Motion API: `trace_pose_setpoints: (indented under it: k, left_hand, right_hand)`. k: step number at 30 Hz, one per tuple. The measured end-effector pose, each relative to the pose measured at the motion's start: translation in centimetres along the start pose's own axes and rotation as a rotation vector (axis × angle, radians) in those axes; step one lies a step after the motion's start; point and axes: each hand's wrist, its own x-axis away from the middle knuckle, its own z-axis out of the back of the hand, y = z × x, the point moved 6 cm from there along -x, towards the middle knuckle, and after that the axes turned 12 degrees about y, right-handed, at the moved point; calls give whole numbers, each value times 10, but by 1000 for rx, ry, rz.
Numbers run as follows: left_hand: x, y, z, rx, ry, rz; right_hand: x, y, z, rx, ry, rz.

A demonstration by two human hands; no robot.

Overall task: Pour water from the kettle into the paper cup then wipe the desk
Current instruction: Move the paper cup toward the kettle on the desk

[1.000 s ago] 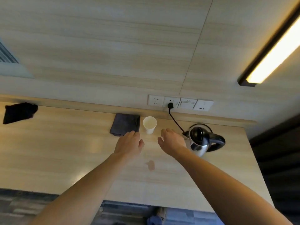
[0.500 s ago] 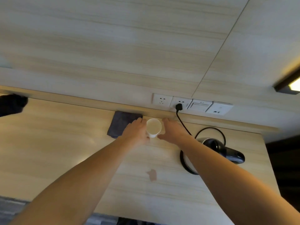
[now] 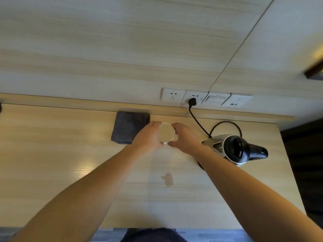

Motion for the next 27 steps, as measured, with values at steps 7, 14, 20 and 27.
trace_pose_setpoints:
  k: [7, 14, 20, 27]
  left_hand:
    - [54, -2, -5, 8, -21, -6]
    - [85, -5, -10, 65, -43, 25]
    - [87, -5, -10, 73, -39, 20]
    - [93, -7, -4, 11, -20, -23]
  right_hand:
    - [55, 1, -18, -26, -26, -50]
    - [84, 1, -32, -80, -17, -88]
    - [84, 2, -35, -76, -8, -106]
    - [97, 7, -27, -56, -23, -153]
